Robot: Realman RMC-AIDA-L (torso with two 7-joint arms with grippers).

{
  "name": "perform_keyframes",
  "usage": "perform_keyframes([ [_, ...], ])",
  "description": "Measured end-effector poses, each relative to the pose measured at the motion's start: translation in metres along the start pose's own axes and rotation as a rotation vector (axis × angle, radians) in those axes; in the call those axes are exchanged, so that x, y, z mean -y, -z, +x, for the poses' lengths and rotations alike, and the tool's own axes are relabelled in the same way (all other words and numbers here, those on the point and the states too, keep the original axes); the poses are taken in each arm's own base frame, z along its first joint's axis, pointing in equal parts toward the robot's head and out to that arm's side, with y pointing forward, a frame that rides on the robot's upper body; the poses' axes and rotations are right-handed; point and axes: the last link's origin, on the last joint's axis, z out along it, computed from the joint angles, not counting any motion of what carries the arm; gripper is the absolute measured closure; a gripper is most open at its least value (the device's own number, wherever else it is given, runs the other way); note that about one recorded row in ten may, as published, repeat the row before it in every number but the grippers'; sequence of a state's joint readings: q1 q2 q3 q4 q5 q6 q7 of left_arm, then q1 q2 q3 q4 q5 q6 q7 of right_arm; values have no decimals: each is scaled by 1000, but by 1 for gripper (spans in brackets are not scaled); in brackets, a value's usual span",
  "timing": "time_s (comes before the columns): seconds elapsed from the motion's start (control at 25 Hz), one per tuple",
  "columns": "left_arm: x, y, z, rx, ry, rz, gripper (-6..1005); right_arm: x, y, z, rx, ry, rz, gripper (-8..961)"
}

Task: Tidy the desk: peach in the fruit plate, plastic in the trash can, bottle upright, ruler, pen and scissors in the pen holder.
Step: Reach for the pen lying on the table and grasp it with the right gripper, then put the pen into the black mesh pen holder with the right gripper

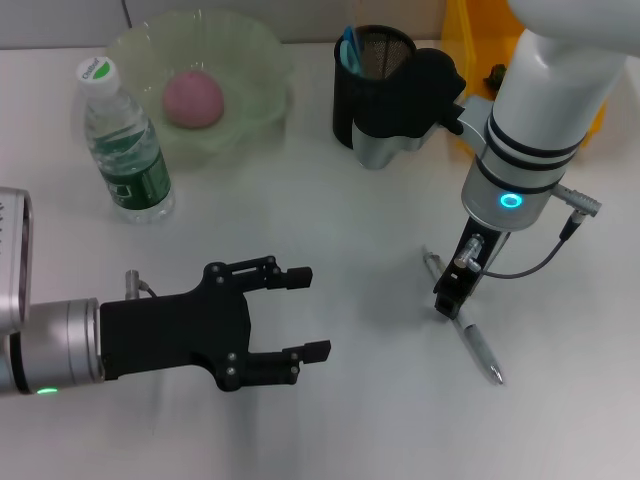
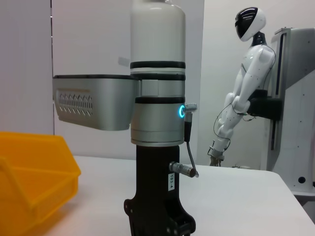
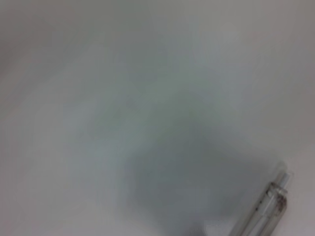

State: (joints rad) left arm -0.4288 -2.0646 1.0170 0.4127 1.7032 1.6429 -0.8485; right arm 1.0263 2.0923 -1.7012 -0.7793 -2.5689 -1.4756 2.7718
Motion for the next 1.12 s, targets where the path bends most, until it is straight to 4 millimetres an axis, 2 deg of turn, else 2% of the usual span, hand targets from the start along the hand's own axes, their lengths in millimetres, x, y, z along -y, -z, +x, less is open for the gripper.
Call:
perform_keyframes([
  [1.12, 2, -1, 2, -10, -2, 4, 246, 0, -1, 2, -11, 5, -3, 620],
])
